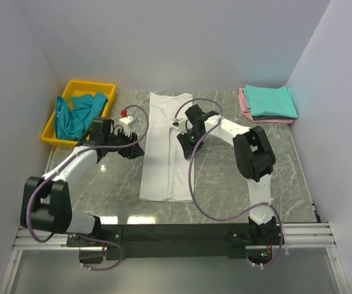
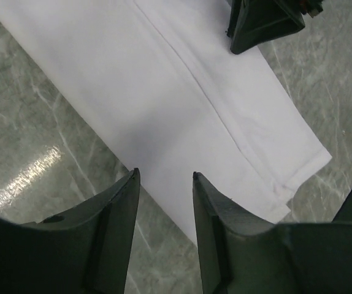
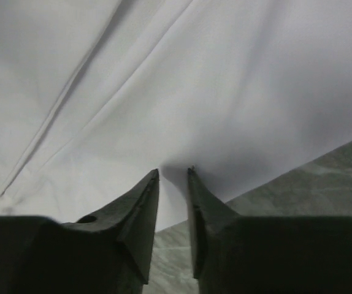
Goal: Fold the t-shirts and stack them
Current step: Fold the tshirt
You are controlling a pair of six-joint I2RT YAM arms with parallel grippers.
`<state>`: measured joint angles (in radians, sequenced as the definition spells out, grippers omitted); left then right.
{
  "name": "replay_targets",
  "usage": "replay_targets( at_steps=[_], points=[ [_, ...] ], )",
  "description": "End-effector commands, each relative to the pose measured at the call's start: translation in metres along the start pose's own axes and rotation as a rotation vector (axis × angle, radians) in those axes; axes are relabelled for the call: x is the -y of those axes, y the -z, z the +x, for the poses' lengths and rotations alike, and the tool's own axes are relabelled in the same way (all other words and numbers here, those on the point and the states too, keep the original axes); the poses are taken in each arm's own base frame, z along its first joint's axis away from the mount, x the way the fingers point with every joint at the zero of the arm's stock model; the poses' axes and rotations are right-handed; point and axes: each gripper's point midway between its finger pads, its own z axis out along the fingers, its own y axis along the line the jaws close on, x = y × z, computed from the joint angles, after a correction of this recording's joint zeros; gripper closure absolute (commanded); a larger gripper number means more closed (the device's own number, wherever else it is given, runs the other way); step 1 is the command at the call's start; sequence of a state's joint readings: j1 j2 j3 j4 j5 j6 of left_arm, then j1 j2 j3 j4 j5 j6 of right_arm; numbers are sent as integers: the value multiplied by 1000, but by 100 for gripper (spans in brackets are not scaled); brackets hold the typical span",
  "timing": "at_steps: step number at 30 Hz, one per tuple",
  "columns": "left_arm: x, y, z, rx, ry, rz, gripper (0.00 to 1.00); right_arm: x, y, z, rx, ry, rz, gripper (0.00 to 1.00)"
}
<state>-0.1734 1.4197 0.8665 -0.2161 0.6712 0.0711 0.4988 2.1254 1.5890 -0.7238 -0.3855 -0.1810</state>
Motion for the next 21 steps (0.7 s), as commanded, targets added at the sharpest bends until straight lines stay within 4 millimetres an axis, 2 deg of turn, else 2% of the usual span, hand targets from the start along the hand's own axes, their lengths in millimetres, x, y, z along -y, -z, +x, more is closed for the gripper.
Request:
replay_targets(
  at_steps=[1, 2, 3, 4, 5, 6, 7, 8, 9, 10, 11, 12, 13, 14, 17, 19, 20, 21],
  points=[
    [23, 22, -11, 61, -160, 57, 54, -17, 37, 1, 36, 94, -11, 64],
    [25, 25, -6, 55, -208, 64, 53, -25, 55, -3, 72, 126, -15, 62],
    [29, 29, -2, 49, -237, 76, 53, -30, 62, 1, 77, 143, -25, 60],
    [37, 37, -3, 65, -291, 92, 52, -42, 82, -3, 127, 192, -45, 57],
    [39, 40, 12, 33, -362, 110, 52, -47, 91, -1, 148, 221, -51, 55],
    [42, 44, 19, 27, -411, 117, 51, -51, 91, 14, 138, 234, -54, 54],
    [48, 53, 20, 47, -492, 118, 51, -59, 113, 14, 202, 290, -37, 52],
    [48, 56, 45, -2, -592, 138, 50, -62, 118, 16, 241, 325, -21, 51],
    [49, 59, 56, -16, -663, 144, 50, -66, 109, 41, 211, 346, -25, 50],
    [48, 66, 60, -11, -841, 139, 49, -75, 124, 46, 267, 430, -5, 50],
    [47, 67, 90, -68, -871, 163, 49, -74, 110, 70, 243, 469, 6, 49],
    [46, 68, 101, -86, -930, 168, 50, -77, 110, 80, 255, 523, 25, 49],
    [45, 71, 103, -75, -1054, 162, 49, -93, 119, 81, 318, 664, 42, 48],
    [46, 69, 118, -84, -1071, 178, 50, -86, 105, 104, 272, 701, 75, 47],
    [52, 65, 127, -38, -1113, 205, 48, -95, 90, 129, 224, 818, 59, 47],
    [55, 60, 133, -28, -1117, 238, 46, -109, 85, 134, 253, 918, 41, 43],
    [57, 58, 137, -31, -1108, 257, 45, -112, 78, 143, 232, 949, 37, 43],
    [60, 55, 139, -33, -1090, 284, 45, -110, 75, 144, 218, 969, 62, 42]
  ],
)
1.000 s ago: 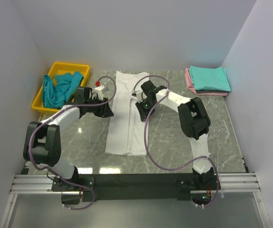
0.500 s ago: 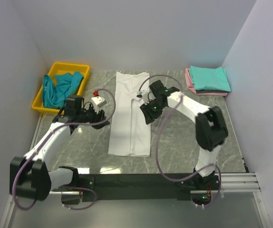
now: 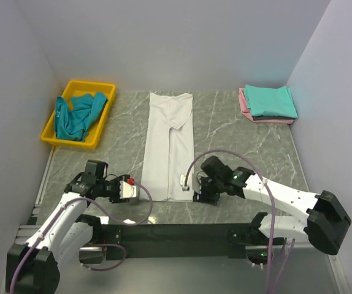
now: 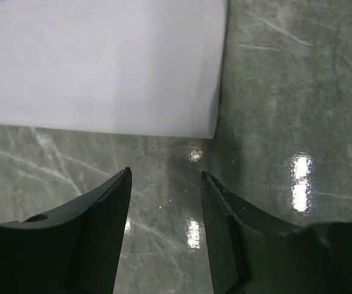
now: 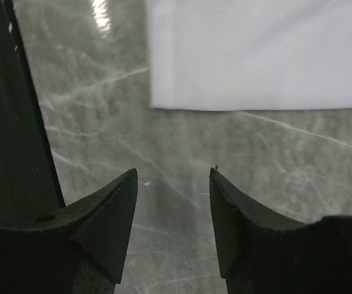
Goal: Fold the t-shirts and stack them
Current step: Fold the tshirt
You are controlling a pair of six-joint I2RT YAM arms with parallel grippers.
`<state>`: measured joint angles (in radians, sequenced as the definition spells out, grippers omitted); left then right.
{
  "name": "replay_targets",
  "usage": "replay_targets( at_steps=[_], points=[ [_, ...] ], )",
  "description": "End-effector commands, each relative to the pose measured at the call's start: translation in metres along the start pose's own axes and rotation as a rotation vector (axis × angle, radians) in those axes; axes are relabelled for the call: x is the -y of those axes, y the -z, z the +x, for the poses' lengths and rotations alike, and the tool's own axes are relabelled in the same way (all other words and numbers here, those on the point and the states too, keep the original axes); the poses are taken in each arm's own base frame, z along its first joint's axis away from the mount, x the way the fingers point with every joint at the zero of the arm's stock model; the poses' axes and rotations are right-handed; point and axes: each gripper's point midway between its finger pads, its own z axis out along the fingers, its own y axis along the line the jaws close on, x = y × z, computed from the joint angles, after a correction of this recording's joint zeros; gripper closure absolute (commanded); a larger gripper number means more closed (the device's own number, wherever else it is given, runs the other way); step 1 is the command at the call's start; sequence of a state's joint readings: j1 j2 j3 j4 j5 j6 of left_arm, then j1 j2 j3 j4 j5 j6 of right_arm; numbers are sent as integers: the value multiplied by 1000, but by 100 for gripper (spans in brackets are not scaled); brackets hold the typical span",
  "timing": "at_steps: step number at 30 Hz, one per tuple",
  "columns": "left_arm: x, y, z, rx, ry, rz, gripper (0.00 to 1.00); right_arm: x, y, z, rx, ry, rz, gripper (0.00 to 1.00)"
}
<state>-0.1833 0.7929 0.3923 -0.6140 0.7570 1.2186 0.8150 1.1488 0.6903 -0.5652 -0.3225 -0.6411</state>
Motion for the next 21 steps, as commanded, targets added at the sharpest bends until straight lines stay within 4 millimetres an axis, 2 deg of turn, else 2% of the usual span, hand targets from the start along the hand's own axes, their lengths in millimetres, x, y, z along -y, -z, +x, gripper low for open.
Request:
replay_targets(
  at_steps=[1, 2, 6, 8, 10, 15, 17, 21],
  points=[
    [3, -9, -14, 84, -83, 54, 45, 10, -6, -20, 52, 189, 92, 42],
    [4, -11, -15, 89, -68, 69, 44, 1, -11, -16, 48, 225, 78, 41],
    [13, -20, -14, 100, -36, 139, 31, -7, -11, -28, 123, 358, 122, 41],
    [10, -22, -14, 104, -34, 131, 31, -11, -14, -34, 165, 411, 142, 40],
    [9, -22, -13, 104, -48, 124, 31, -7, -14, -42, 207, 459, 186, 41],
    [8, -25, -14, 111, -113, 120, 33, -20, -34, -33, 178, 523, 138, 44],
    [7, -28, -14, 106, -137, 116, 34, -17, -37, -37, 177, 523, 146, 45],
    [9, -33, -14, 103, -176, 128, 35, -18, -48, -31, 141, 537, 117, 47]
  ],
)
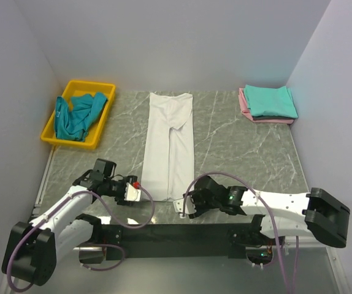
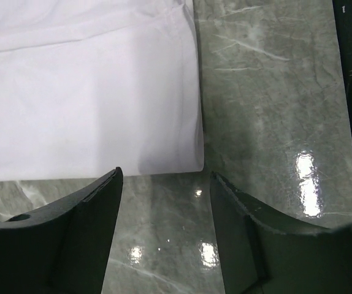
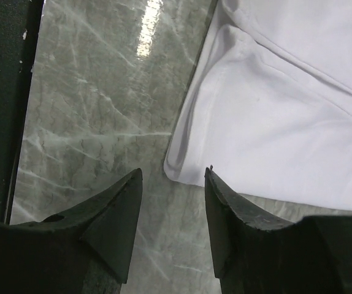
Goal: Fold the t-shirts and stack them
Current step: Fold the tshirt
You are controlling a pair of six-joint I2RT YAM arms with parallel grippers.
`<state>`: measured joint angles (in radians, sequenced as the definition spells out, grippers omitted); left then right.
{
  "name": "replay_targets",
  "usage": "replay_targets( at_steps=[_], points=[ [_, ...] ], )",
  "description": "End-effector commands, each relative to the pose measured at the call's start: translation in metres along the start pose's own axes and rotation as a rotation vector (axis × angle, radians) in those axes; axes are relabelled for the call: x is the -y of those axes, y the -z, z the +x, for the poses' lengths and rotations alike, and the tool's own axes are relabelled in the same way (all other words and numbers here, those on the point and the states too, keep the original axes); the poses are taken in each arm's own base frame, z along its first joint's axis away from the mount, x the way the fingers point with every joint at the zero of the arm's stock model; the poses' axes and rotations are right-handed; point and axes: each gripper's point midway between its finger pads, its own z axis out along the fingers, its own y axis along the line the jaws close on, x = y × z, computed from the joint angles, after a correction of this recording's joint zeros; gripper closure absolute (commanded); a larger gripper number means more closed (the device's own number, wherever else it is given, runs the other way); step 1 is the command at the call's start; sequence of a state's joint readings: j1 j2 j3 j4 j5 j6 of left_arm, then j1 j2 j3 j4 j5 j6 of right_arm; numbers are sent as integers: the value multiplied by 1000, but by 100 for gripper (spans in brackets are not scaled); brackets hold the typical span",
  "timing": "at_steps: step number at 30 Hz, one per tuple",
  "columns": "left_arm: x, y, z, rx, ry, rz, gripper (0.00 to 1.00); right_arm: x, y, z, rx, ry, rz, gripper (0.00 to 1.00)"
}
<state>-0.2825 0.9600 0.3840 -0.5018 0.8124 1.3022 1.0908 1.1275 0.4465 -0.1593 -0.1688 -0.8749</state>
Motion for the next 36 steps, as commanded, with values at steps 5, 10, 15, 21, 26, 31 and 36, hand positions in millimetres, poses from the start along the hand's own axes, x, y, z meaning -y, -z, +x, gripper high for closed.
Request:
replay_targets(
  at_steps=[5, 10, 15, 21, 26, 31, 36],
  points=[
    [0, -13, -9, 29, -127, 29, 38, 5, -14, 0, -12, 45, -3, 56],
    [5, -23, -9, 24, -182, 54, 49, 8, -20, 4, -45, 44, -5, 66],
    [19, -32, 0, -7, -215, 124, 60, 6, -22, 10, -75, 31, -11, 81],
    [20, -38, 12, -66, -181, 164, 62, 6, -20, 12, -85, 10, -5, 93],
    [25, -36, 10, -70, -184, 209, 88, 6, -17, 10, -82, -13, 1, 100],
    [33, -30, -9, -23, -197, 236, 96, 11, -8, -2, -55, -61, 9, 100],
    [32, -20, -42, 53, -152, 235, 99, 17, 13, -20, 8, -102, 37, 100]
  ],
)
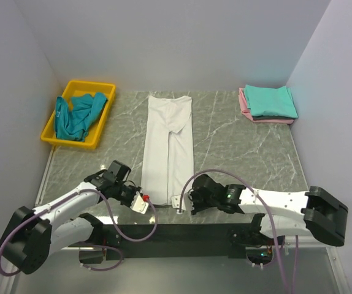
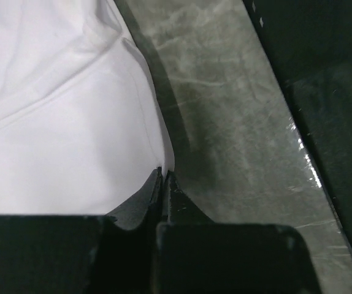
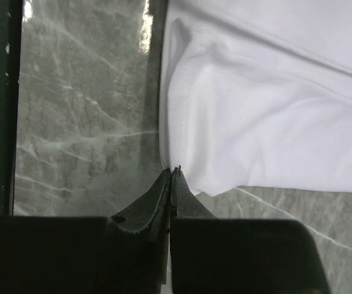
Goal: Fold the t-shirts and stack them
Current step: Fold the tshirt
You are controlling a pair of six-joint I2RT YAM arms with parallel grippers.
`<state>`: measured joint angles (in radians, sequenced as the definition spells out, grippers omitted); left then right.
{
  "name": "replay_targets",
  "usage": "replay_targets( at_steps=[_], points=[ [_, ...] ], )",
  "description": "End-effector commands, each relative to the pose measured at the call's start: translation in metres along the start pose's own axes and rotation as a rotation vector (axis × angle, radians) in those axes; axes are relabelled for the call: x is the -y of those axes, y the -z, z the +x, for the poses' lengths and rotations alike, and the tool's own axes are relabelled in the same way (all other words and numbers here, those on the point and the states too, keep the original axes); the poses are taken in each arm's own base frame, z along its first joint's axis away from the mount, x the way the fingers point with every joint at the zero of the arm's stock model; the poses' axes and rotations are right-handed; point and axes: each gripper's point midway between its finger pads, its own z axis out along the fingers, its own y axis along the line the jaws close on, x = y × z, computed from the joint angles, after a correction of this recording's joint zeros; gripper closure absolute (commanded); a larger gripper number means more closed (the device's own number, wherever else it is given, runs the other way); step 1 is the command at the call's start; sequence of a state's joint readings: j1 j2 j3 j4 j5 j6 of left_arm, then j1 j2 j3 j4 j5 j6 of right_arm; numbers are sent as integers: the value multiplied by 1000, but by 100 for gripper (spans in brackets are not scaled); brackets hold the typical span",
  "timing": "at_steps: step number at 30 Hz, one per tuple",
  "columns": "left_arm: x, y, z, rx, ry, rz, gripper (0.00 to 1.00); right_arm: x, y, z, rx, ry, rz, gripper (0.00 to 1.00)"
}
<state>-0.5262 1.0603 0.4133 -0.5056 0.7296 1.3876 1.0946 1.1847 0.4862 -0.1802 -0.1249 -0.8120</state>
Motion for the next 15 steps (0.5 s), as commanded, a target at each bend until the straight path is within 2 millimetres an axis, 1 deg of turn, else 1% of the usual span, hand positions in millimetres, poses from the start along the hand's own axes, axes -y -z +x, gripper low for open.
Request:
replay_targets(
  at_steps=[1, 4, 5, 7, 9, 10, 11, 12, 13, 14, 15],
  points=[
    [-3, 11, -31, 83, 42, 14, 99, 14, 21, -27, 71, -42, 39, 100],
    [-17, 18, -42, 97, 104, -34, 99, 19, 28, -30, 78, -60, 57, 100],
    [-18, 20, -42, 94, 116, -38, 99, 23, 29, -28, 70, -57, 74, 100],
    [-32, 26, -43, 84, 114, -78, 99, 36, 32, -23, 67, -55, 120, 100],
    [-49, 32, -43, 86, 112, -122, 99, 53, 36, -25, 73, -52, 163, 100],
    [-58, 38, -39, 79, 122, -151, 99, 64, 38, -19, 61, -52, 188, 100],
    [-63, 37, -36, 81, 138, -153, 99, 70, 39, -19, 59, -50, 198, 100],
    [-76, 43, -38, 87, 127, -181, 99, 82, 42, -21, 67, -51, 225, 100],
    [-85, 48, -33, 86, 140, -204, 99, 91, 44, -16, 57, -48, 245, 100],
    [-91, 46, -28, 86, 162, -199, 99, 98, 42, -12, 43, -48, 253, 100],
    [-108, 52, -30, 90, 141, -235, 99, 110, 45, -14, 51, -43, 279, 100]
  ],
)
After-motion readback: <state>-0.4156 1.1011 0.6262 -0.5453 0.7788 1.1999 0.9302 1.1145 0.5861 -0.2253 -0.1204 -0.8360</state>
